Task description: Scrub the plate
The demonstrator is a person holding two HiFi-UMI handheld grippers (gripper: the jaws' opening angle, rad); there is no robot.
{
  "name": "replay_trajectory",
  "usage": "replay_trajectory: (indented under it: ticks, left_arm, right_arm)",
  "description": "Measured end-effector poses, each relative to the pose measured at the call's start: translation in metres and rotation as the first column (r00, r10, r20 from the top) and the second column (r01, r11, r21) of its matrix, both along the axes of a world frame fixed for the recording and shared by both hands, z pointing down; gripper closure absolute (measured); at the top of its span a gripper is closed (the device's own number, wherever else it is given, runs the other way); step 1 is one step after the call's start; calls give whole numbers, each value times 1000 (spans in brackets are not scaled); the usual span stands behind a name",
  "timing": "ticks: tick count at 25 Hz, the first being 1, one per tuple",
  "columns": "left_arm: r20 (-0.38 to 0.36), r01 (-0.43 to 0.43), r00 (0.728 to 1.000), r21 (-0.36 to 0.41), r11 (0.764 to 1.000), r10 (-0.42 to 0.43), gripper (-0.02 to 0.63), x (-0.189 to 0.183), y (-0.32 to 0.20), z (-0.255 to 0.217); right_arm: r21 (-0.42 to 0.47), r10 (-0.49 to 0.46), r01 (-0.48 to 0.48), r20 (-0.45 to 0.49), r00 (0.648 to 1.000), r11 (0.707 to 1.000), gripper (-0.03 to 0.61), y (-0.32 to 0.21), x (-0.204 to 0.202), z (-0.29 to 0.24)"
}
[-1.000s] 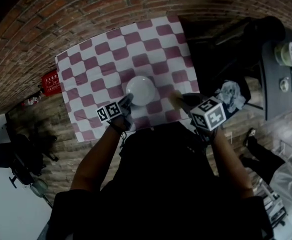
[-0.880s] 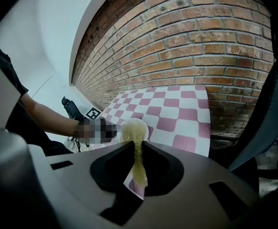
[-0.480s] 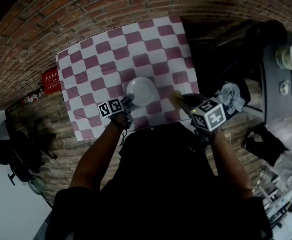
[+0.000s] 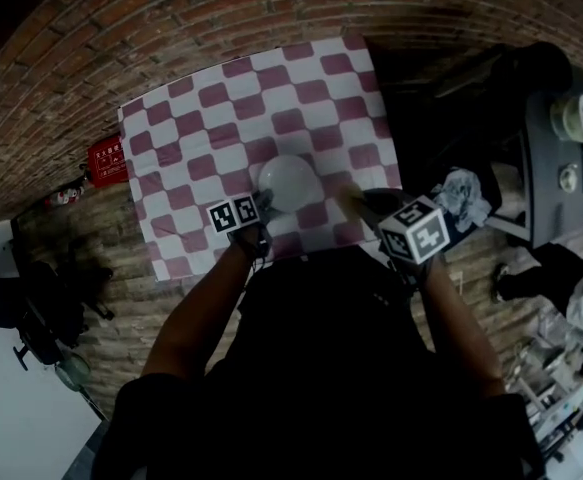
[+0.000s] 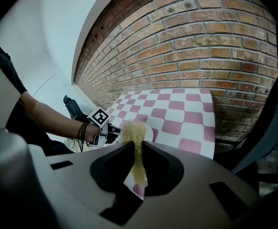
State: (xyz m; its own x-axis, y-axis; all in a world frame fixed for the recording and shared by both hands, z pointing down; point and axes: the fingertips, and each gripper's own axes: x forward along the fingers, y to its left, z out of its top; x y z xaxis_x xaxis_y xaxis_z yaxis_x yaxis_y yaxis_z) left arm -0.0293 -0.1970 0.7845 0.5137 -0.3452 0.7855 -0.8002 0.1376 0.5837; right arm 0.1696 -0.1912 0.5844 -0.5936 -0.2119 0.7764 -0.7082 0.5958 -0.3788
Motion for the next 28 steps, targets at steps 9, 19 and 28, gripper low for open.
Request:
replay_trajectory:
  ticks: [9, 19, 28]
  left_arm:
    - [-6, -4, 1000, 84, 996, 4, 479, -29, 6, -38]
    - [62, -142, 990, 326, 935, 128, 604, -64, 26, -123]
    - [229, -332, 942, 538, 775, 244, 604, -104, 90, -197]
  right_arm:
    - [53, -26, 25, 16, 1000, 998, 531, 13, -40, -10]
    - [145, -46, 42, 21, 999, 989, 531, 52, -106, -31]
    - [238, -1, -10, 44, 999, 971, 531, 110, -152, -43]
